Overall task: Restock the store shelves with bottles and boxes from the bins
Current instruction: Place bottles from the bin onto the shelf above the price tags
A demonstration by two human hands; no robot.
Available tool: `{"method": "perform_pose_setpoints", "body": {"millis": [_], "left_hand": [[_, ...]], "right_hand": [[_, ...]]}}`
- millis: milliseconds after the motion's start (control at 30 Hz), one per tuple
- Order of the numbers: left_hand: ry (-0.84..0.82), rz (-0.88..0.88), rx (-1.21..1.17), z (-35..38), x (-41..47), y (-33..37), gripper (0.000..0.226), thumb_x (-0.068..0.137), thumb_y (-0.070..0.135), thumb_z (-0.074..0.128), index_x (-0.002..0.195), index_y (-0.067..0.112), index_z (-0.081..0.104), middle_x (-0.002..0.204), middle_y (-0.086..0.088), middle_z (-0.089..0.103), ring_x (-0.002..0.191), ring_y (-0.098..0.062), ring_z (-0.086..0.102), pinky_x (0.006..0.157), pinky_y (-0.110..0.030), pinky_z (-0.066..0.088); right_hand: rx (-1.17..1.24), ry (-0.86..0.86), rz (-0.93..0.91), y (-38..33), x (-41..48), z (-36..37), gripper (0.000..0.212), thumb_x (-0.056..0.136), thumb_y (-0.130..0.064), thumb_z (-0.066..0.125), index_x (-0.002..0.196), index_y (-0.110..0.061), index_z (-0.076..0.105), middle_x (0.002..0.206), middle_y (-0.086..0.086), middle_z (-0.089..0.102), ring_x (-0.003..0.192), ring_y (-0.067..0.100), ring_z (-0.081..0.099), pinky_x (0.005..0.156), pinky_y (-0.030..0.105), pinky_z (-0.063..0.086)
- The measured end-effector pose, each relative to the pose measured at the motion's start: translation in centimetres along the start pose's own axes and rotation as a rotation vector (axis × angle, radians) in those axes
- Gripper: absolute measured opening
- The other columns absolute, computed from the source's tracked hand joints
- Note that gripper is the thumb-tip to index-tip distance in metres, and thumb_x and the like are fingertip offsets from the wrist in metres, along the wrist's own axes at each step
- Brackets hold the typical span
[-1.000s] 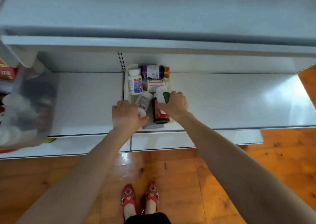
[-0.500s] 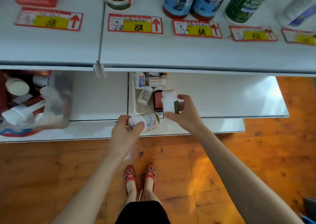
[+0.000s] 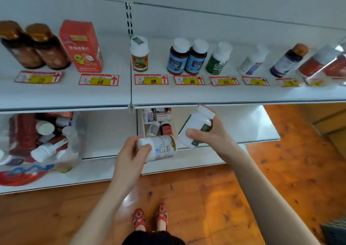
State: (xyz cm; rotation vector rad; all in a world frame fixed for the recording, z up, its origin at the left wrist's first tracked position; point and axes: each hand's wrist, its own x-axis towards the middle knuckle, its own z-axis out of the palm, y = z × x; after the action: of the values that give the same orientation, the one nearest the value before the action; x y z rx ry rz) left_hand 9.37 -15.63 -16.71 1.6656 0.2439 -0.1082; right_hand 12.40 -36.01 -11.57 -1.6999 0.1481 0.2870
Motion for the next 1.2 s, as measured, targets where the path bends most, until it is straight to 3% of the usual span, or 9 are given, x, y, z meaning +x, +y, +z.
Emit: {"method": "perform_pose_setpoints", "body": {"millis": [67, 133, 233, 400, 533, 700, 833, 1033, 1200], "left_hand": [[0.006, 0.039, -0.027, 0.1, -0.1, 1.4, 0.018, 0.066, 0.03, 0.049, 0.081, 0.023, 0.054, 0.082, 0.007, 0.057, 0.073, -0.006, 0.054, 0.054, -0.008, 0.043], [-0.003, 0.072, -0.034, 0.4, -0.1, 2.7, 0.023, 0.067, 0.03, 0.048, 0.085, 0.019, 0.055, 0.082, 0.006, 0.058, 0.072, -0.006, 0.054, 0.053, -0.007, 0.042], [-0.043, 0.095, -0.071, 1.1, 0.1, 4.1, 0.028, 0.068, 0.03, 0.048, 0.091, 0.017, 0.056, 0.09, 0.002, 0.062, 0.08, -0.008, 0.059, 0.057, -0.012, 0.049], [-0.092, 0.14, -0.108, 3.4, 0.3, 6.6, 0.013, 0.081, 0.019, 0.059, 0.091, 0.012, 0.056, 0.093, 0.0, 0.061, 0.082, -0.007, 0.059, 0.053, -0.011, 0.048], [-0.056, 0.176, -0.142, 6.0, 1.1, 8.5, 0.022, 0.066, 0.029, 0.049, 0.086, 0.019, 0.055, 0.09, 0.001, 0.059, 0.079, -0.006, 0.058, 0.052, -0.01, 0.047], [0.049, 0.176, -0.133, 9.3, 2.3, 10.4, 0.009, 0.087, 0.007, 0.056, 0.094, 0.012, 0.053, 0.091, 0.005, 0.057, 0.083, -0.007, 0.056, 0.056, -0.012, 0.049], [0.117, 0.177, -0.121, 11.7, 3.0, 11.4, 0.011, 0.09, 0.004, 0.05, 0.093, 0.015, 0.053, 0.092, 0.004, 0.059, 0.086, -0.014, 0.057, 0.063, -0.024, 0.049], [0.206, 0.17, -0.128, 13.5, 3.5, 12.0, 0.01, 0.09, 0.004, 0.049, 0.097, 0.012, 0.051, 0.092, 0.006, 0.058, 0.085, -0.01, 0.057, 0.062, -0.02, 0.048], [0.27, 0.158, -0.155, 14.1, 3.8, 12.3, 0.013, 0.091, 0.003, 0.049, 0.101, 0.011, 0.051, 0.093, 0.002, 0.058, 0.086, -0.013, 0.058, 0.058, -0.017, 0.051]], "right_hand": [[0.061, 0.027, -0.011, -1.4, -0.4, -0.3, 0.033, 0.077, -0.016, 0.068, 0.101, -0.026, 0.047, 0.085, -0.006, 0.06, 0.073, -0.001, 0.064, 0.062, 0.018, 0.053], [0.138, 0.065, -0.01, -2.3, -0.5, -0.9, 0.027, 0.077, -0.027, 0.07, 0.096, -0.021, 0.052, 0.084, -0.002, 0.061, 0.079, 0.01, 0.065, 0.067, 0.024, 0.056], [0.261, 0.162, -0.026, -3.5, -0.5, -2.1, 0.035, 0.073, -0.031, 0.073, 0.097, -0.014, 0.054, 0.091, 0.01, 0.058, 0.087, 0.02, 0.062, 0.076, 0.031, 0.056], [0.363, 0.266, 0.024, -5.4, 0.2, -5.5, 0.047, 0.08, -0.052, 0.056, 0.11, -0.017, 0.05, 0.088, 0.005, 0.056, 0.081, 0.016, 0.059, 0.072, 0.029, 0.053], [0.372, 0.269, 0.093, -6.8, 1.7, -8.8, 0.02, 0.093, -0.036, 0.043, 0.094, -0.018, 0.051, 0.08, 0.005, 0.054, 0.077, 0.019, 0.055, 0.075, 0.034, 0.047], [-0.077, 0.198, -0.02, -8.5, 4.4, -12.8, 0.015, 0.087, -0.024, 0.057, 0.086, -0.009, 0.054, 0.088, 0.011, 0.053, 0.083, 0.02, 0.055, 0.073, 0.034, 0.05], [-0.368, 0.221, -0.053, -9.9, 7.4, -15.2, 0.04, 0.078, -0.032, 0.069, 0.109, -0.019, 0.047, 0.098, 0.006, 0.052, 0.088, 0.023, 0.058, 0.079, 0.04, 0.052], [-0.847, 0.159, -0.128, -11.9, 10.7, -17.0, 0.049, 0.076, -0.055, 0.062, 0.107, -0.018, 0.053, 0.098, 0.0, 0.054, 0.088, 0.021, 0.058, 0.072, 0.035, 0.052], [-1.084, 0.167, -0.185, -13.3, 12.8, -17.4, 0.044, 0.081, -0.052, 0.058, 0.091, -0.009, 0.057, 0.093, 0.01, 0.064, 0.076, 0.021, 0.056, 0.065, 0.031, 0.046]]}}
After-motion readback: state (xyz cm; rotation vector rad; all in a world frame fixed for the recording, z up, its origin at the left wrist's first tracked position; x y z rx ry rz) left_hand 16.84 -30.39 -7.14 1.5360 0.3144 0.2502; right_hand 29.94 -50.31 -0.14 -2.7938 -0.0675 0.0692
